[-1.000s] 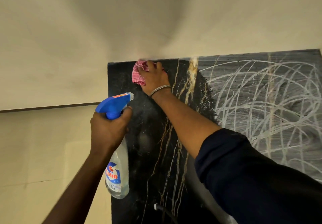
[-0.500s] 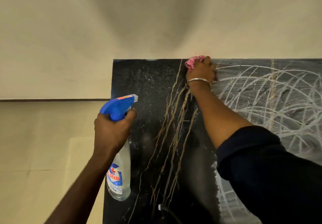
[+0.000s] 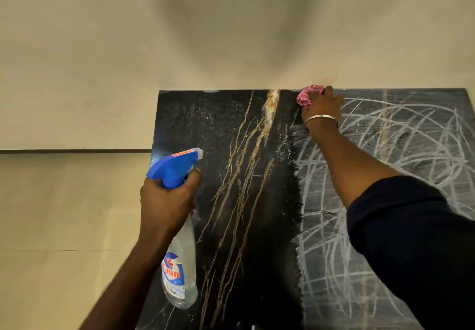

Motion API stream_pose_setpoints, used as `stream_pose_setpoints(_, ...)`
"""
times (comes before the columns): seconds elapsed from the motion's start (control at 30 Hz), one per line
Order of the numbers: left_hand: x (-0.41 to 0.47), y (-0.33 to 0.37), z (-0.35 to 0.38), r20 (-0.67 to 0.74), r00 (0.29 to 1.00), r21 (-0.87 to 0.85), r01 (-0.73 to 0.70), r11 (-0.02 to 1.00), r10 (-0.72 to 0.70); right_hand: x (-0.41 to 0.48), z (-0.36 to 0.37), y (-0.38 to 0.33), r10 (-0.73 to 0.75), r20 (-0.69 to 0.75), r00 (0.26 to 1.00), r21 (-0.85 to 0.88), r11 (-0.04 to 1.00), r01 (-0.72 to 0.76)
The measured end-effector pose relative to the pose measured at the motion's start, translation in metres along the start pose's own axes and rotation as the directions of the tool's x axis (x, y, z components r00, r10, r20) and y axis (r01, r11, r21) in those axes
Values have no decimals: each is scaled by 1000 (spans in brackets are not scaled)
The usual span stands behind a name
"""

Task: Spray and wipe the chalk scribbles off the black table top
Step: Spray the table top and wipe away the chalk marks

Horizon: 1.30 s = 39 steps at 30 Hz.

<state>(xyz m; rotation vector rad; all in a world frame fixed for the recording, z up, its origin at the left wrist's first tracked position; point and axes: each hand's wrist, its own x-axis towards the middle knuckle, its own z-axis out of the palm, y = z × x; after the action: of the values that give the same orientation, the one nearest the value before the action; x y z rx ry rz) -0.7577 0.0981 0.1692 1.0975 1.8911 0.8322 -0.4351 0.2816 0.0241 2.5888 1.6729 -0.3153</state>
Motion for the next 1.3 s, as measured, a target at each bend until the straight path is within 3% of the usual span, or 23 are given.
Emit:
stream_pose_setpoints(0.1, -10, 2, 3, -9, 1000, 2, 4, 1000, -4, -13, 0, -30, 26, 22, 999, -3, 1000, -25)
stream_pose_setpoints(0.17, -17, 4, 6, -5, 1000, 4, 13, 1000, -13, -35, 6, -55, -126, 24, 992, -3, 992, 126)
stream_pose_setpoints(0.27, -21, 2, 10, -8, 1000, 23, 26, 999, -26, -60, 13, -66, -408, 78, 909, -43, 910, 412)
stream_pose_setpoints(0.33, -23, 2, 13, -13, 1000, 27, 28, 999, -28, -59, 10, -50, -476, 88, 875, -30, 877, 480)
stream_pose_setpoints(0.43, -26, 4, 15, -8, 1000, 15, 21, 1000, -21, -40, 8, -4, -374, 50, 926, -18, 927, 375)
stream_pose_setpoints(0.53, -30, 6, 14, -15, 1000, -8, 26, 1000, -26, -18, 7, 36, -142, -25, 990, -9, 990, 142)
stream_pose_setpoints(0.67, -36, 6, 12, -29, 999, -16, 31, 999, -32, -10, 2, 19, 92, 7, 996, 55, 994, -92)
stream_pose_setpoints(0.77, -40, 4, 11, -31, 998, -8, 45, 999, -45, -19, -2, -28, -102, 52, 993, -7, 995, 103)
stream_pose_setpoints(0.87, -43, 2, 11, -17, 998, -1, 54, 999, -54, -27, -3, -66, -366, 125, 922, -4, 929, 370)
stream_pose_setpoints(0.93, -43, 1, 11, -9, 998, -8, 57, 998, -57, -25, -6, -67, -432, 161, 887, -2, 899, 438)
stream_pose_setpoints(1.03, -39, -2, 8, -2, 998, -22, 62, 998, -62, -21, -5, -32, -368, 136, 920, -27, 927, 374)
stream_pose_setpoints(1.1, -37, -5, 6, 0, 998, -19, 61, 998, -61, -24, 0, -1, -215, 55, 975, -10, 976, 216)
stream_pose_setpoints(1.2, -36, -6, 4, 20, 999, -17, 46, 999, -45, -40, 4, 17, -46, 1, 999, 30, 998, 46)
stream_pose_setpoints(1.3, -36, -4, 4, 61, 998, -24, 20, 1000, -18, -69, 6, -7, -49, 14, 999, 29, 998, 49)
